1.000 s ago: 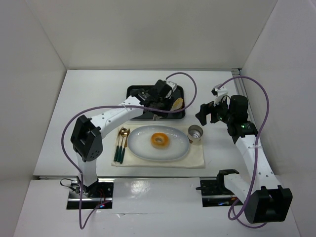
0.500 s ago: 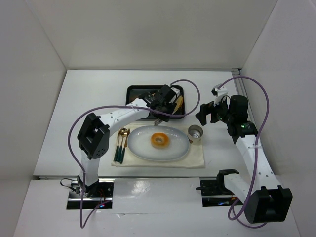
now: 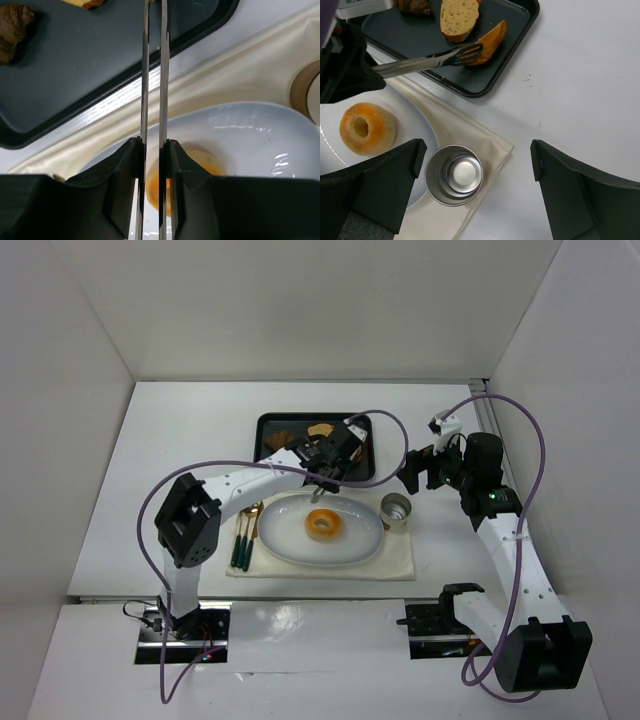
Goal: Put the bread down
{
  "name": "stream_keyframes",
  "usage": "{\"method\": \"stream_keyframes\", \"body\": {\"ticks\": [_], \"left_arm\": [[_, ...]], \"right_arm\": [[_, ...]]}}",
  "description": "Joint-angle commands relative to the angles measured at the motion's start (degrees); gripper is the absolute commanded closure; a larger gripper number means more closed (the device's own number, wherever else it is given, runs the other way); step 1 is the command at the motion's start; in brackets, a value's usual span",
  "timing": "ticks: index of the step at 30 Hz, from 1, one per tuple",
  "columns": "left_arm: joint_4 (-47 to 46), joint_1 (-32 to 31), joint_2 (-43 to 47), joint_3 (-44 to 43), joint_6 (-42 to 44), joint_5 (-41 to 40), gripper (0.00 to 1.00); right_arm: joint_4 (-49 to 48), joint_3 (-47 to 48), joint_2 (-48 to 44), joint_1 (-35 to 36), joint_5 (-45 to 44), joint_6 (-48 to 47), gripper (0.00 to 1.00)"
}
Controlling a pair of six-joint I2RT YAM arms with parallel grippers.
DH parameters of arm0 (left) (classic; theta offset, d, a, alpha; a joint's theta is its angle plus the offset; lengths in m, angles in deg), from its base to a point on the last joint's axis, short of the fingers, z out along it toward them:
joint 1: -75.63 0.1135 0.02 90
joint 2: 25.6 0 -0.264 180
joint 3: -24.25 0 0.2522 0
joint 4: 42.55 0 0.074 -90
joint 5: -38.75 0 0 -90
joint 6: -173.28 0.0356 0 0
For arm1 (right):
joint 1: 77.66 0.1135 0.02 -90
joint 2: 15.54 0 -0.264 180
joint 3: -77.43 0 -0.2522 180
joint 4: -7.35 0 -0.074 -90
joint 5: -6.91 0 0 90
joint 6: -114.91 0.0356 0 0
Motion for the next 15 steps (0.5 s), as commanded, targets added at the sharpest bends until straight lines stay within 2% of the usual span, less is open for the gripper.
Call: {"method": "stream_keyframes", "body": {"ticks": [1,8,11,15], "left_arm": [[-2.27,-0.90,7.23,3.38,-1.97,-2.27,1.00],[-2.19,-1.96,21.82,12.53,-5.49,-2.80,1.00],[0.61,-2.66,27.71,15.78,-7.24,-2.80,1.00],[3.78,-4.68,35.97,21.84,-11.54,1.76,1.00]], "right_arm": [[-0.22,-0.10,-0.69,-0.14,-0.15,-0.18,0.00],[-0.22,-0.10,-1.22,-0.14,-0.15,-0.18,0.00],[-0.22,-0.10,-1.22,-0.14,-0.15,-0.18,0.00],[-0.22,-0.10,-1.22,-0.14,-0.15,-0.18,0.00]]}}
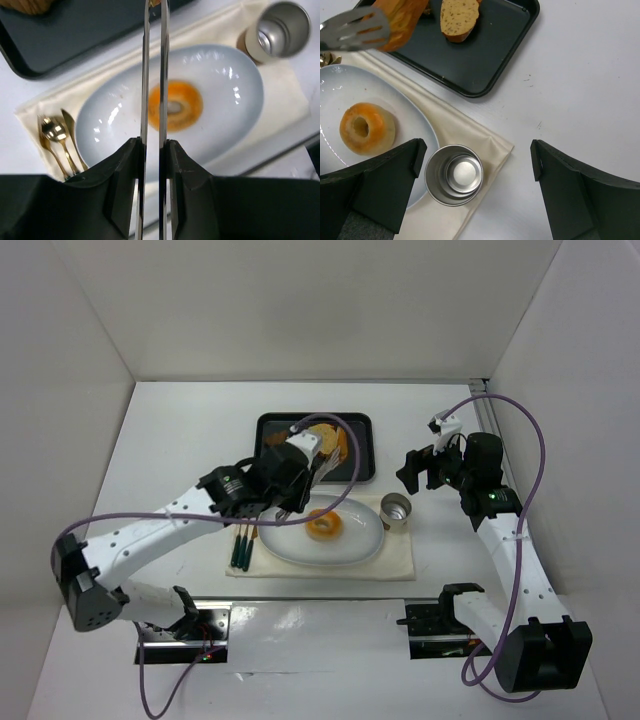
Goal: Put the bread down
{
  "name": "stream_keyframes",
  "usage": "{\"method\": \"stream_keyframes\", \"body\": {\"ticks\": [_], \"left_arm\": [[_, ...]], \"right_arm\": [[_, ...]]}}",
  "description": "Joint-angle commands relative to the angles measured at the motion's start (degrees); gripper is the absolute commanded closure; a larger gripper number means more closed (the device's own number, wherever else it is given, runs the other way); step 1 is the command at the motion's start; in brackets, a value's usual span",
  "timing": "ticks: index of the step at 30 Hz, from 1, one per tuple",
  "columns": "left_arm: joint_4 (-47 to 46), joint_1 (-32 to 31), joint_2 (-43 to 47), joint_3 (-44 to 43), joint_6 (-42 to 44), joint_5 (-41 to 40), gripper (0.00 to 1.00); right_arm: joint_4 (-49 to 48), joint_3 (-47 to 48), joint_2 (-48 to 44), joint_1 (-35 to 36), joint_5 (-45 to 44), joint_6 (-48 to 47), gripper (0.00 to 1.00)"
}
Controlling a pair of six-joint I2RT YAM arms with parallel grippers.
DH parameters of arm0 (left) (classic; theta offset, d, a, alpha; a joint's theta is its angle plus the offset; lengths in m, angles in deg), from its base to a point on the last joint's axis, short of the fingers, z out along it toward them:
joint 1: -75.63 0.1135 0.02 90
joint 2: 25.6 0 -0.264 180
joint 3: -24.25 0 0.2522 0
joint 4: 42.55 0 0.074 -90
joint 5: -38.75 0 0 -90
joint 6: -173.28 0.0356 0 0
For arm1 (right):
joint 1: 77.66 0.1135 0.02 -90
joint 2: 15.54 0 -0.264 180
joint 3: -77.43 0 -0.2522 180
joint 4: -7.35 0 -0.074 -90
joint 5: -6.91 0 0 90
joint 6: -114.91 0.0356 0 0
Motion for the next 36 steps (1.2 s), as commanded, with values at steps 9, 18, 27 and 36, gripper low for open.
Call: {"method": "stream_keyframes", "body": {"ticks": [9,18,27,36], "left_arm": [[7.57,-4.88,17.82,13.14,-9.20,12.69,1.00],[3.70,-5.49,17.75,18.41,-8.67,24.39,0.98],[1.15,-6.11,14.23,18.94,-7.53,26.42,0.72],[0.54,-6.11,14.93,18.94,-7.53,26.42,0.43]], "right_arm": [[-0.22,-0.10,-1.19,-0.14,-0.13,-0.18,0.00],[-0.22,-0.10,-1.19,-0.14,-0.13,-0.18,0.00],[-0.22,-0.10,-1.19,-0.14,-0.66,-0.18,0.00],[-0.22,-0.10,-1.19,-0.14,-0.66,-0.18,0.00]]}}
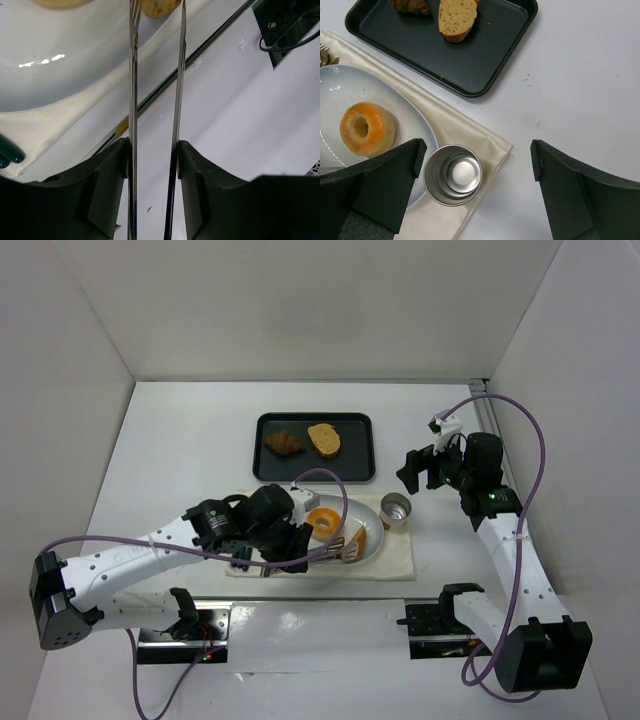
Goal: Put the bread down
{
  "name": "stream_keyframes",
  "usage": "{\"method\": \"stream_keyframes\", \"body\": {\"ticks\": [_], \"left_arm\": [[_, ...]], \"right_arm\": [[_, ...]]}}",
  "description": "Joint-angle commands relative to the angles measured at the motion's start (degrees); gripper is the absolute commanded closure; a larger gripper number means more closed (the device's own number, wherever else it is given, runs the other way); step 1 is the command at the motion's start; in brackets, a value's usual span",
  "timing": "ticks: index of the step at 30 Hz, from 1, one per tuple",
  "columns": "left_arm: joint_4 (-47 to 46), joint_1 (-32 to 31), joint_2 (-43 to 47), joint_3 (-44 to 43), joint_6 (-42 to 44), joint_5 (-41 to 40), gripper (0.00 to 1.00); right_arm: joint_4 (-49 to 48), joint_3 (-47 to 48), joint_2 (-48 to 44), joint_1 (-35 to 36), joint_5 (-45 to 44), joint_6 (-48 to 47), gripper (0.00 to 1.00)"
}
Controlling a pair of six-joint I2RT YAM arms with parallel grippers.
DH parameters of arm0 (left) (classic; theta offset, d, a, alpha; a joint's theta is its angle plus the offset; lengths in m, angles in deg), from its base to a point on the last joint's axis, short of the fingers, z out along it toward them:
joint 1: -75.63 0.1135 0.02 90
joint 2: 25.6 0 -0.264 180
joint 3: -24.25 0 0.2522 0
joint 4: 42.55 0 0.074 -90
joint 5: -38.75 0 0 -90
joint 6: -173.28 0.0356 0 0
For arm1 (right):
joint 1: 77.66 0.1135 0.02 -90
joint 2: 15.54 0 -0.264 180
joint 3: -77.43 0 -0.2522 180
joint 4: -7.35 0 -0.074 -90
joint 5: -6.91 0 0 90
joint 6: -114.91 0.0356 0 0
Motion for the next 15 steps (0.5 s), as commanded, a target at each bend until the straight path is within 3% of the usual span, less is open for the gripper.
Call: {"method": "stream_keyframes", "body": {"ticks": [1,6,15], "left_arm": [[-2.78,-0.25,1.63,-0.16,-0.10,1.04,0.43],[-2.78,-0.25,3.66,0.37,-0.63,0.51,0.38],[1.69,-0.25,8.84,-4.28,-1.24,-0.01,0.40]], "right_arm": [[-0.22,-0.10,-1.19,-0.14,-0.25,-0.18,0.00],[-0.22,-0.10,-1.19,-0.14,-0.25,-0.18,0.00],[-0.22,-0.10,-1.19,-0.14,-0.25,-0.18,0.00]]}}
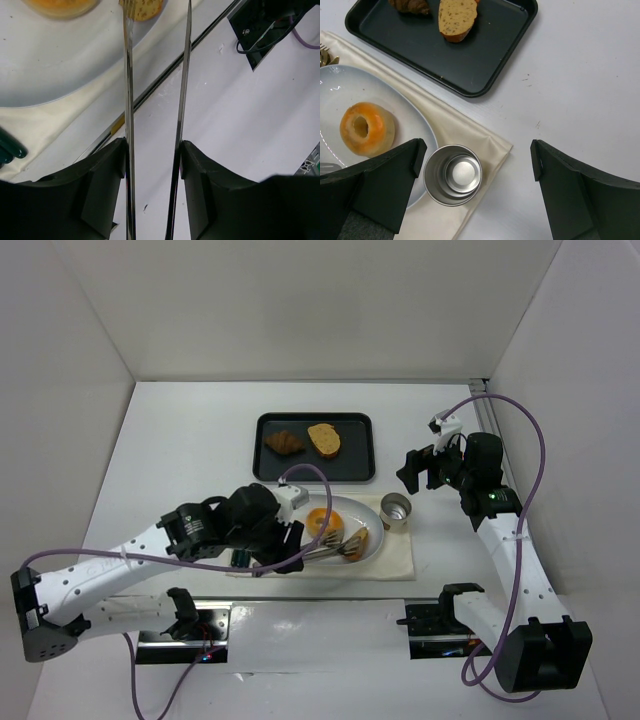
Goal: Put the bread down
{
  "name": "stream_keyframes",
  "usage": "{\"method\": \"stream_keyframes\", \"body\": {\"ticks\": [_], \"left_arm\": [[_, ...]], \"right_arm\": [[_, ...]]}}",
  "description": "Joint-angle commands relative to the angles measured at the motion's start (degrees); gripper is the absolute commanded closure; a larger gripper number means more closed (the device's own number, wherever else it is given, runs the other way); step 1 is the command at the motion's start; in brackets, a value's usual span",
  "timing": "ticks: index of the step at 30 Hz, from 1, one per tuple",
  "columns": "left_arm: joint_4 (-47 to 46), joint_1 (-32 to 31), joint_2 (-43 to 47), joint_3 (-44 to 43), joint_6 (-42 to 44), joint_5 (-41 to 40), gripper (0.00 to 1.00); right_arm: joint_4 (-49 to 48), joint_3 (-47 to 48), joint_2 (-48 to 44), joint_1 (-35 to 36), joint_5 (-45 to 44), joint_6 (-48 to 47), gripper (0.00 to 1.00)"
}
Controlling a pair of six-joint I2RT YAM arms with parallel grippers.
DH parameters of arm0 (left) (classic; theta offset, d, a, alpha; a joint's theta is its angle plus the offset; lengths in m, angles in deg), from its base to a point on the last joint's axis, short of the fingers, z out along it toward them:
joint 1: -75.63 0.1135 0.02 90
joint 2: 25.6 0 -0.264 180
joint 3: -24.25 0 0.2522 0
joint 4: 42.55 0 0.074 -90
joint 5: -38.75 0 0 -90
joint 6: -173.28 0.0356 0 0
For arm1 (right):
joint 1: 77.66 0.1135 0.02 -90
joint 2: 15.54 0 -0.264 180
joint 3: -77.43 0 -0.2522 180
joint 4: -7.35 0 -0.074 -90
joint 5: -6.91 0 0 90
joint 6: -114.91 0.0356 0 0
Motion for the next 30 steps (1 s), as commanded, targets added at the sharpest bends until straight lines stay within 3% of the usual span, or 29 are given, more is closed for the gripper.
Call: {"method": "stream_keyframes", "body": {"ticks": [1,4,6,9,17,21,30], "left_arm": [[1.35,-0.25,2.51,-5.03,-1.05,-0.49,0.40],[5.11,-0.25,4.27,-8.71,-1.57,-7.85,0.41],[7.93,-0.25,4.27,-10.39,-2.19,-17.69,0.41],[7.08,5.35,3.75,-11.80,-0.53,-25.01,0.41],[-4.08,35.47,-2.75,-6.72,5.02,-24.23,0.42],[-10.42,47.26,-8.28,-3.82,4.93,-23.62,0.44],[-16.14,55.46,-21.12,0.41,7.47,-30.56,0.41]], "right_arm": [[-0.22,-0.10,-1.19,-0.14,-0.25,-0.20,0.00],[-0.22,-0.10,-1.19,-0.14,-0.25,-0.20,0.00],[-0.22,-0.10,-1.19,-0.14,-0.25,-0.20,0.00],[-0.22,-0.10,-1.19,-0.14,0.28,-0.20,0.00],[-0.22,-0.10,-1.19,-0.14,0.28,-0.20,0.00],[-0.22,-0.10,-1.19,-0.14,0.28,-0.20,0.00],[-0.22,-0.10,-1.19,-0.14,0.28,-0.20,0.00]]}}
